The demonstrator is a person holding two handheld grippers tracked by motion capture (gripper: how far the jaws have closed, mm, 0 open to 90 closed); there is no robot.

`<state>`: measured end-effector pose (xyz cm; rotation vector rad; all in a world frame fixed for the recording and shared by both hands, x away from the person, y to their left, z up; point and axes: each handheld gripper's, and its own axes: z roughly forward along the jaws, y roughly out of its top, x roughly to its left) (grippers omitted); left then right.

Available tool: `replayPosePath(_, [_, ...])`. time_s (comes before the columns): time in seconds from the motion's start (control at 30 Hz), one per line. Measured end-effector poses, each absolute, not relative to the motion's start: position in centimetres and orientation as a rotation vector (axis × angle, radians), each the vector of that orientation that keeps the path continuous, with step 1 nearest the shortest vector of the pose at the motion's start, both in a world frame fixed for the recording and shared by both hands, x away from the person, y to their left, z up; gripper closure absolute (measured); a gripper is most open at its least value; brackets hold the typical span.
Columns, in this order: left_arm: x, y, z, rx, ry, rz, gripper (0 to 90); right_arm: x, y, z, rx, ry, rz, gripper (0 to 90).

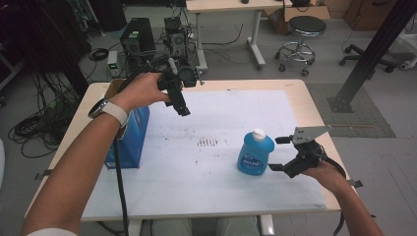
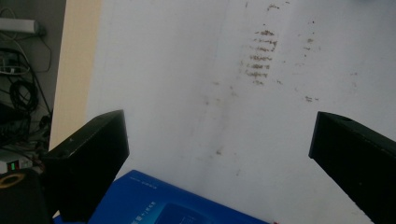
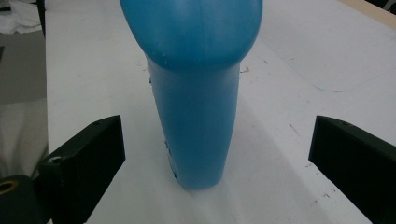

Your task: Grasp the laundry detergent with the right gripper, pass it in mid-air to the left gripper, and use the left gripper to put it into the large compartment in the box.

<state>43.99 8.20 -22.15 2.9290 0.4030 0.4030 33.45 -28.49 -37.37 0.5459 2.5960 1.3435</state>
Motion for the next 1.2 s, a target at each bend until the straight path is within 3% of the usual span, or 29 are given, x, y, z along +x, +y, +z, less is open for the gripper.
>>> replayPosePath(1.2, [44.0,8.4,-22.2,2.938,0.401,0.401,5.7,34.3,-24.9,-39.5,0.509,2.58,1.402,4.6])
